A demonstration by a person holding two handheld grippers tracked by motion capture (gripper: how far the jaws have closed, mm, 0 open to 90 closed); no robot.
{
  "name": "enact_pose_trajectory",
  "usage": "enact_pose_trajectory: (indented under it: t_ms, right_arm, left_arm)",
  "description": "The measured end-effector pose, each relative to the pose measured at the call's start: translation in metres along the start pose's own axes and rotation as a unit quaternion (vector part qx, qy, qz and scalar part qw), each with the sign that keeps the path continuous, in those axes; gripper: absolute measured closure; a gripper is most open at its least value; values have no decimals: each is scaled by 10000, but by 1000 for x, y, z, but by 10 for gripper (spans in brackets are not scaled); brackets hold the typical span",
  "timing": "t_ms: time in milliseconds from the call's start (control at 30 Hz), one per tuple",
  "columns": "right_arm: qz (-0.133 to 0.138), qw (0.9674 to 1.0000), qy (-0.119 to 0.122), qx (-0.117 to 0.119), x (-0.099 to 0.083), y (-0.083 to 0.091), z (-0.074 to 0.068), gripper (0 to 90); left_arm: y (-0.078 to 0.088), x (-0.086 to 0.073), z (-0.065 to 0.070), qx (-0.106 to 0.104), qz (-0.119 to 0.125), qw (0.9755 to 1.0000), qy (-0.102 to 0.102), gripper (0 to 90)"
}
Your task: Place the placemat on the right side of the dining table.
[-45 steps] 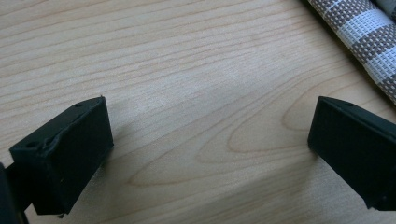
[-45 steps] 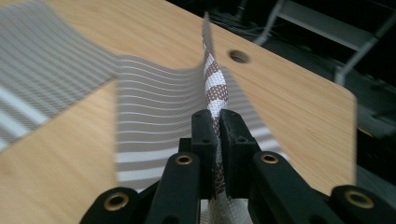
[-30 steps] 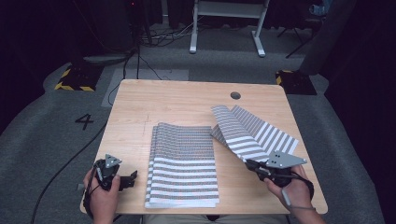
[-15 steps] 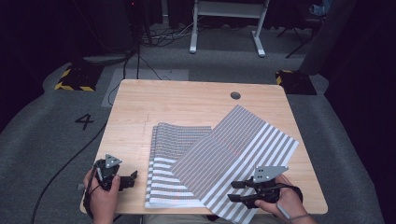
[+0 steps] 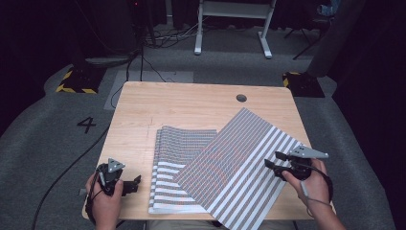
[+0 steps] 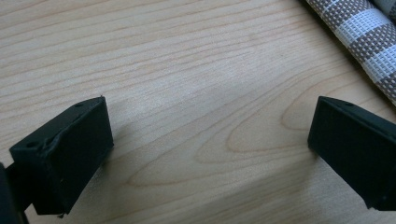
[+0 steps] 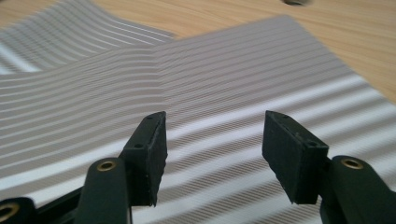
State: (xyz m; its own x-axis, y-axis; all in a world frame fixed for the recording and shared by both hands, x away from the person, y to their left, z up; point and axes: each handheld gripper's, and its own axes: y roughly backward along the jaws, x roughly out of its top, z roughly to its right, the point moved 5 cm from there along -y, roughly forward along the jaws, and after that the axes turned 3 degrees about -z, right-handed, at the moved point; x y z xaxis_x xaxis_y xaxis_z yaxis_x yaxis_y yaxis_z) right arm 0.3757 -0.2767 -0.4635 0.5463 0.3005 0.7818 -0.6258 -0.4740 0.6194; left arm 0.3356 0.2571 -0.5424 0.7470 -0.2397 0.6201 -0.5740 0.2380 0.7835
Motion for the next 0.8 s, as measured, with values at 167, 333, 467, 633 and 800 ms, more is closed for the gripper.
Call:
enact_pose_trajectory:
  t_ms: [167, 333, 467, 633, 800]
  right_arm:
    - [-285, 9978, -301, -515, -17, -7, 44, 374]
    - [-411, 9914, -687, -1033, -31, -11, 79, 352]
    - [-634, 9849, -832, -1381, -41, -16, 96, 350]
    - [-809, 9789, -1110, -1510, -49, -17, 102, 294]
    - [-642, 9793, -1028, -1620, -56, -33, 98, 183]
  left_arm:
    - [0, 0, 0, -1, -1, 10000, -2, 1]
    - [0, 0, 0, -2, -2, 10000, -11, 1]
    - [0, 0, 0, -2, -3, 10000, -11, 1]
    - [0, 0, 0, -4, -3, 10000, -12, 1]
    - [0, 0, 0, 6, 0, 10000, 1, 1]
